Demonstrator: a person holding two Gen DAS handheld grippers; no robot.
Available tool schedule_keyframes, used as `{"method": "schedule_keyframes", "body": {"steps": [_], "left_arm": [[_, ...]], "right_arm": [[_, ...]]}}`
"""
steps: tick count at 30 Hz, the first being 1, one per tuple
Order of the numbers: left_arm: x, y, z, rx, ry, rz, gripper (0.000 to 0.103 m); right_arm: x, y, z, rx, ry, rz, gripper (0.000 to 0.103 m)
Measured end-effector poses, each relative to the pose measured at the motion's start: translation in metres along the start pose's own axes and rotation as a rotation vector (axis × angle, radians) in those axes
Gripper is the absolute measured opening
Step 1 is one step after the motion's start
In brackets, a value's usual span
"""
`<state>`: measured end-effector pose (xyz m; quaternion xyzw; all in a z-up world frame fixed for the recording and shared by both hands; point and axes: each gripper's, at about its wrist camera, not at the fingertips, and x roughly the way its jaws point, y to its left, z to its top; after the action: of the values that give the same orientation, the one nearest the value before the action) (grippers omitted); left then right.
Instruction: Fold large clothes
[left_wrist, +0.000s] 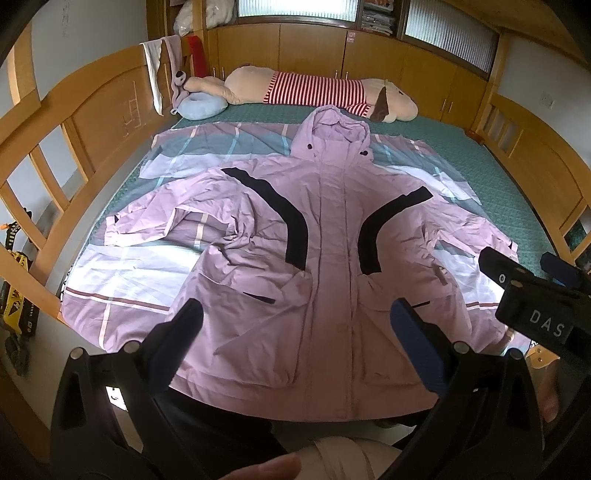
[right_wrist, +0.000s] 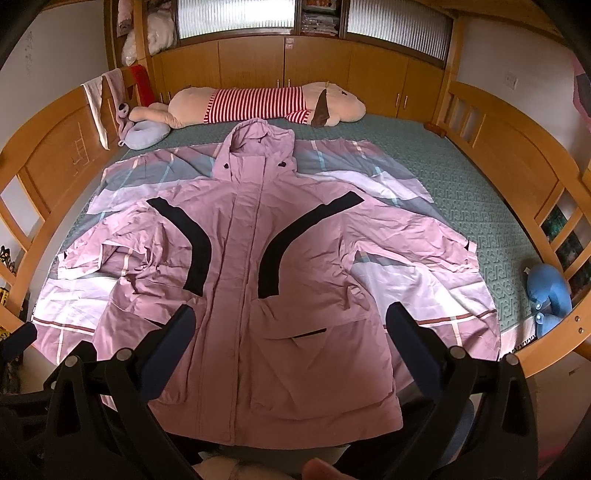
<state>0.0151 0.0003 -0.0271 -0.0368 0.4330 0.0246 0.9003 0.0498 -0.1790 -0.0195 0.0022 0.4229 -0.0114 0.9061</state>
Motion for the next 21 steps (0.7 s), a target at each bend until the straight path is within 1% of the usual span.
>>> {"method": "schedule_keyframes", "body": {"steps": [21], "left_arm": [[0.0098, 0.0025, -0.0025, -0.006, -0.003, 0.015, 0.101]], "right_arm": [[0.0098, -0.0023, -0.0025, 0.004, 0.021, 0.006, 0.102]]}}
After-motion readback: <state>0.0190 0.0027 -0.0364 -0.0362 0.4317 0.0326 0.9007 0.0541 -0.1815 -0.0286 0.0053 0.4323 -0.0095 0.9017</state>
